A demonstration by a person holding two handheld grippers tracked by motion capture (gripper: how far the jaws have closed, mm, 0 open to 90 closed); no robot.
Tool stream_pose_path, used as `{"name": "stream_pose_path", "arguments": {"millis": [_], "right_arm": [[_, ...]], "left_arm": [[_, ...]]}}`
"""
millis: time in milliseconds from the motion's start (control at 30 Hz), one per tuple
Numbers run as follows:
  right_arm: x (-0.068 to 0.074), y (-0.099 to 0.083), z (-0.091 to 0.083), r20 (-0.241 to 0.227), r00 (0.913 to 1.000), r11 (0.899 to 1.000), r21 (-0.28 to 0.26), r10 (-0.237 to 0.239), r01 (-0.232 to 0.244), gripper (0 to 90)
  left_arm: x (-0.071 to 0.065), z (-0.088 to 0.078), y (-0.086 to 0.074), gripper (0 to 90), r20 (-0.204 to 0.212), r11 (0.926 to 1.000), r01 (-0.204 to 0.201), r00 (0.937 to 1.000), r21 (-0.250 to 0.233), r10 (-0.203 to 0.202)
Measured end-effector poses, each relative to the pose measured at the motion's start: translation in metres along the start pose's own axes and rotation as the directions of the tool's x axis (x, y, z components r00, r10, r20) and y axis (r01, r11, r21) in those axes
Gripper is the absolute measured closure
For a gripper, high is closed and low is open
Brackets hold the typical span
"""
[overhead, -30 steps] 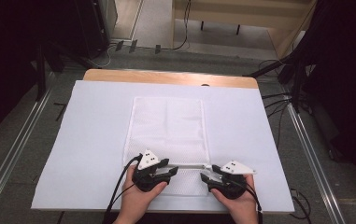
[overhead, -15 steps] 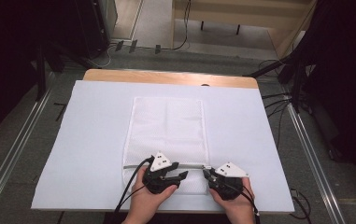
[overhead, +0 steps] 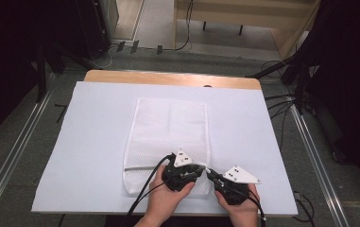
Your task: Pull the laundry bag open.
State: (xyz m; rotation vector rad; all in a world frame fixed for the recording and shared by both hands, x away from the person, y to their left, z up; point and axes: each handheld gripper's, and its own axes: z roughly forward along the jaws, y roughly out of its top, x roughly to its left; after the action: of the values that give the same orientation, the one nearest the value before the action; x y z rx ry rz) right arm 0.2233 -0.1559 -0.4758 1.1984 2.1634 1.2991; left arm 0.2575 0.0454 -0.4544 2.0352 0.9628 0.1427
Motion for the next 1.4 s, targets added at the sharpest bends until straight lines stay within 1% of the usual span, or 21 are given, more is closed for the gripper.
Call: {"name": "stream_pose_path", "arguments": {"millis": [133, 167, 200, 233, 400, 433, 533, 567, 600, 633, 667, 700, 767, 833, 900, 967, 1133, 1267, 1333, 1367, 1400], "right_arm": [[0.0, 0.001, -0.003, -0.008, 0.9999, 1.0, -0.027, -0.007, 0.007, 88.1], [0.001, 0.001, -0.003, -0.008, 1.0, 1.0, -0.031, -0.005, 0.005, 88.1], [0.001, 0.001, -0.003, -0.008, 1.0, 1.0, -0.031, -0.005, 0.005, 88.1], [0.002, 0.002, -0.004, -0.007, 0.9999, 0.999, -0.037, -0.012, 0.011, 88.1], [0.004, 0.003, -0.004, 0.004, 0.9996, 0.999, -0.039, -0.029, 0.03, 88.2], [0.005, 0.003, -0.004, 0.006, 0.9995, 0.999, -0.039, -0.031, 0.031, 88.2], [0.005, 0.003, -0.004, 0.007, 0.9994, 0.999, -0.038, -0.035, 0.035, 88.2], [0.006, 0.003, -0.004, 0.01, 0.9994, 0.999, -0.037, -0.033, 0.034, 88.2], [0.006, 0.003, -0.004, 0.011, 0.9992, 0.999, -0.037, -0.037, 0.038, 88.2], [0.006, 0.003, -0.004, 0.012, 0.9992, 0.998, -0.039, -0.039, 0.04, 88.2], [0.006, 0.003, -0.004, 0.012, 0.9992, 0.998, -0.039, -0.039, 0.04, 88.2], [0.006, 0.003, -0.004, 0.012, 0.9991, 0.998, -0.037, -0.041, 0.041, 88.2], [0.006, 0.003, -0.003, 0.012, 0.9991, 0.999, -0.034, -0.041, 0.042, 88.2], [0.007, 0.002, -0.003, 0.012, 0.999, 0.999, -0.032, -0.043, 0.044, 88.2], [0.007, 0.002, -0.003, 0.012, 0.9989, 0.998, -0.032, -0.045, 0.045, 88.2], [0.007, 0.003, -0.003, 0.014, 0.9989, 0.998, -0.033, -0.046, 0.046, 88.2], [0.007, 0.002, -0.004, 0.015, 0.9989, 0.999, -0.029, -0.043, 0.044, 88.2], [0.006, 0.003, -0.004, 0.019, 0.9986, 0.998, -0.035, -0.049, 0.049, 88.2], [0.006, 0.003, -0.004, 0.02, 0.9987, 0.998, -0.035, -0.047, 0.048, 88.2], [0.006, 0.003, -0.004, 0.021, 0.9988, 0.998, -0.036, -0.043, 0.044, 88.2], [0.006, 0.003, -0.004, 0.021, 0.9988, 0.998, -0.036, -0.043, 0.044, 88.2]], "left_arm": [[0.004, -0.002, 0.001, 78.6, 0.017, 0.9997, 0.025, 0.9995, 0.004, -0.026], [0.004, -0.002, 0.001, 77.1, 0.037, 0.9991, 0.04, 0.9985, -0.01, -0.04], [0.004, -0.002, 0.001, 75.7, 0.037, 0.9991, 0.04, 0.9985, -0.01, -0.04], [0.004, -0.006, 0.002, 74.5, 0.072, 0.9986, 0.051, 0.9962, -0.015, -0.05], [-0.002, -0.012, 0.003, 63.5, 0.113, 0.9975, 0.061, 0.992, -0.036, -0.057], [-0.008, -0.014, 0.004, 60.4, 0.108, 0.9964, 0.066, 0.9923, -0.052, -0.06], [-0.011, -0.014, 0.007, 50.3, 0.093, 0.9942, 0.083, 0.9927, -0.068, -0.077], [-0.012, -0.013, 0.009, 47.2, 0.067, 0.9907, 0.111, 0.9921, -0.079, -0.106], [-0.012, -0.013, 0.009, 45.7, 0.067, 0.9907, 0.111, 0.9921, -0.079, -0.106], [-0.012, -0.011, 0.012, 44.1, 0.046, 0.9865, 0.136, 0.9902, -0.091, -0.132], [-0.012, -0.011, 0.012, 42.1, 0.046, 0.9865, 0.136, 0.9902, -0.091, -0.132], [-0.012, -0.01, 0.014, 40.6, 0.025, 0.9828, 0.157, 0.9875, -0.096, -0.156], [-0.013, -0.009, 0.016, 37.6, 0.019, 0.9817, 0.163, 0.9867, -0.099, -0.162], [-0.016, -0.005, 0.021, 35.6, -0.006, 0.9833, 0.154, 0.9878, -0.096, -0.155], [-0.017, -0.003, 0.023, 35.7, -0.008, 0.9833, 0.154, 0.9878, -0.098, -0.155], [-0.017, -0.001, 0.024, 40.5, -0.027, 0.9849, 0.147, 0.9883, -0.09, -0.15], [-0.016, -0.005, 0.023, 50.5, -0.016, 0.9865, 0.142, 0.9895, -0.082, -0.144], [-0.013, -0.01, 0.02, 56.7, 0.029, 0.9838, 0.161, 0.9868, -0.078, -0.159], [-0.012, -0.011, 0.019, 61.5, 0.037, 0.983, 0.168, 0.9856, -0.075, -0.165], [-0.01, -0.011, 0.016, 63.6, 0.057, 0.983, 0.172, 0.984, -0.064, -0.168], [-0.01, -0.011, 0.016, 65.4, 0.057, 0.983, 0.172, 0.984, -0.064, -0.168]]}}
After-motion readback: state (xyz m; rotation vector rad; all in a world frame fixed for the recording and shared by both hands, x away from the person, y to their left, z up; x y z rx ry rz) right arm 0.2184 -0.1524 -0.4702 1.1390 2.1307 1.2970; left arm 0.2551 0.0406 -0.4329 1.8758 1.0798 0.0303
